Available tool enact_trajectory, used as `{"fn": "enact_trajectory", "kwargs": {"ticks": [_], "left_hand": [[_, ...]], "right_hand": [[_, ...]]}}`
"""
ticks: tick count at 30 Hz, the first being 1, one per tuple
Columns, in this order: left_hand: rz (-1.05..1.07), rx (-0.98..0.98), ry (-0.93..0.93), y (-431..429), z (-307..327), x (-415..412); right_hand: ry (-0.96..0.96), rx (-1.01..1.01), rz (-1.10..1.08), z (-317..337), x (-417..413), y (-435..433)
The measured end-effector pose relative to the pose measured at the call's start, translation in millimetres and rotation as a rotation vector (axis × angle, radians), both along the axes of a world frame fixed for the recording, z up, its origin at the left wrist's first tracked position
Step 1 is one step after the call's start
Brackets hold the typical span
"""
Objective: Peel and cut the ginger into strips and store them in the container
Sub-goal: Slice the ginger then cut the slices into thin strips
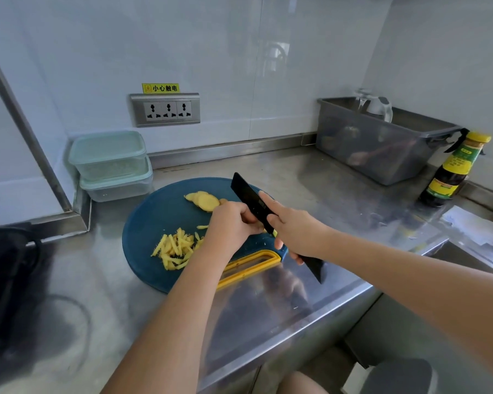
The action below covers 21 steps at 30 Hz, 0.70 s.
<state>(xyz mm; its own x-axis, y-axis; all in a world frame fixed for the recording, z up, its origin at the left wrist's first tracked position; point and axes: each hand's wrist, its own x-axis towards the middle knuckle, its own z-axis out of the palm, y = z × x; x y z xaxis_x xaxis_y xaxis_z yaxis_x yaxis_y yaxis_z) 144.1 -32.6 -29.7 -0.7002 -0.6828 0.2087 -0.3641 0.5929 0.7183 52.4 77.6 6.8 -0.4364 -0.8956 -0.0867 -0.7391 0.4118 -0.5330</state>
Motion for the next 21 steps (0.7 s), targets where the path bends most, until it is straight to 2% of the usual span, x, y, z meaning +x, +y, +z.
{"fn": "enact_trajectory", "kwargs": {"ticks": [21], "left_hand": [[-0.011, -0.08, -0.037, -1.0, -3.1, -1.9]], "right_hand": [[0.018, 0.019, -0.01, -7.8, -7.0, -0.5]]}}
